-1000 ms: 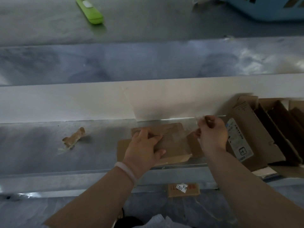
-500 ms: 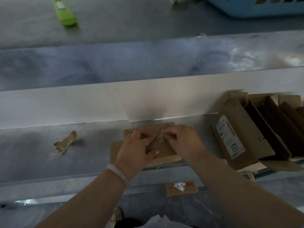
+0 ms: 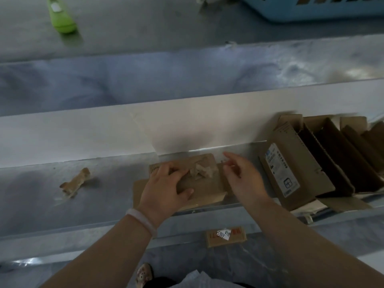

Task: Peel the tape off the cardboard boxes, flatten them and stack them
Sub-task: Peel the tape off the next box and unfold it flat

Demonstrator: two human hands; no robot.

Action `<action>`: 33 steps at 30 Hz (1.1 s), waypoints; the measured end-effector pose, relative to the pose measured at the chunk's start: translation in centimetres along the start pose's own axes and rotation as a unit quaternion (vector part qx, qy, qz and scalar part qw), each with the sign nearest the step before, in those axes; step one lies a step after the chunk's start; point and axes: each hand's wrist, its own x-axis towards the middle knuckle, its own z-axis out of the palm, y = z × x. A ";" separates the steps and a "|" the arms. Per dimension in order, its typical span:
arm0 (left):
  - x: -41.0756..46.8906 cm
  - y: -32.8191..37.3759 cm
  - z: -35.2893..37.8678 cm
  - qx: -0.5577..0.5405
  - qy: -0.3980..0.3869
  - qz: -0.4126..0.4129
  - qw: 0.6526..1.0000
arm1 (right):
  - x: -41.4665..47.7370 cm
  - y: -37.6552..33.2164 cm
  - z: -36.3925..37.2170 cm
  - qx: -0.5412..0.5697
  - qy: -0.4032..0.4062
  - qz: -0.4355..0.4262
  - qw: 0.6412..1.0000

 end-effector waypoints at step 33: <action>0.3 0.9 0.0 0.020 -0.039 0.000 0.999 | -2.4 -0.5 -3.2 -0.041 -0.185 0.144 0.971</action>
